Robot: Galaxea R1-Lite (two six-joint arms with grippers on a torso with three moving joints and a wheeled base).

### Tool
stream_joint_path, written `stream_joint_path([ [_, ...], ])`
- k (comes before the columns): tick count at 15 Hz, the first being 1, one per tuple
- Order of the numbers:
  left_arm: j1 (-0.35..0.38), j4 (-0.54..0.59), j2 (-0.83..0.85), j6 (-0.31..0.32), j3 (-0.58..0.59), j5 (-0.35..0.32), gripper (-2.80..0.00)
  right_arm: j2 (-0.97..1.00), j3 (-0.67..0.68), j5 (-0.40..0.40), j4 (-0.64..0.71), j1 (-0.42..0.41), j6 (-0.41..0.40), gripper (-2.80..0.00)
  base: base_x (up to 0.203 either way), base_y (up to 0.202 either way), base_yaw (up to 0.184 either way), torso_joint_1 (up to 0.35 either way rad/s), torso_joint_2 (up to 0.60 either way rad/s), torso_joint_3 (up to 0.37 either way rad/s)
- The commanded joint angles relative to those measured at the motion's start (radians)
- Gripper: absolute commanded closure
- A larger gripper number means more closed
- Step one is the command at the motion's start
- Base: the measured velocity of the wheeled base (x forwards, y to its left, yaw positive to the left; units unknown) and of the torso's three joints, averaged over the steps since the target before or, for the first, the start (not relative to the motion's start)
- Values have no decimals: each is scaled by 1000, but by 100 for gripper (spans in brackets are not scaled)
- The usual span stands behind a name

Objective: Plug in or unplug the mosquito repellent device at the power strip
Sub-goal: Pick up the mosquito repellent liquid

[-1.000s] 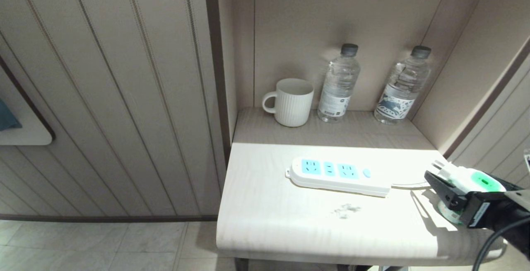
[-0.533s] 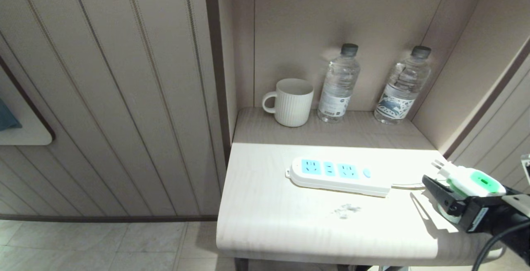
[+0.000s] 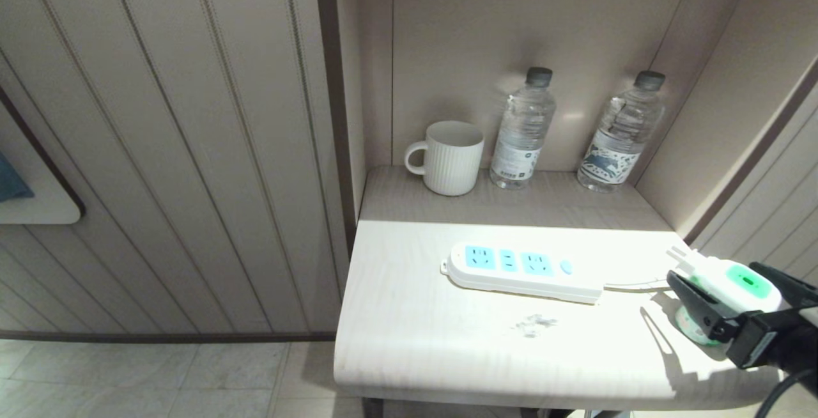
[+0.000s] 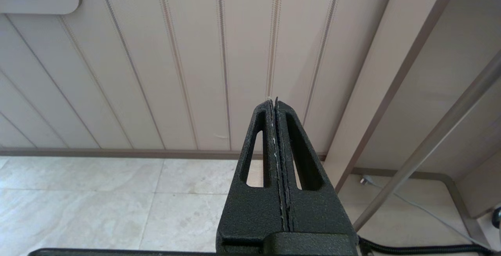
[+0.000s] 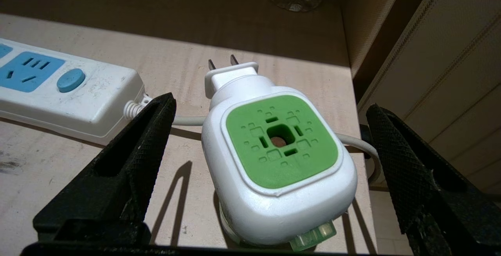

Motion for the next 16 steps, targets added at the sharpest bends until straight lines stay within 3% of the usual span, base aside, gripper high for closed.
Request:
stream_joint_path([
  [1, 1, 0, 0, 0, 0, 0, 0, -14, 19, 1, -6, 0, 2, -280, 0, 0, 0, 0, 0, 0],
  [4, 0, 0, 0, 0, 0, 0, 0, -17, 36, 42, -7, 2, 11, -280, 0, 0, 0, 0, 0, 0],
  [9, -1, 0, 0, 0, 0, 0, 0, -15, 21, 52, -12, 0, 41, -280, 0, 0, 0, 0, 0, 0],
  [16, -1, 0, 0, 0, 0, 0, 0, -11, 25, 53, -14, 0, 21, -280, 0, 0, 0, 0, 0, 0],
])
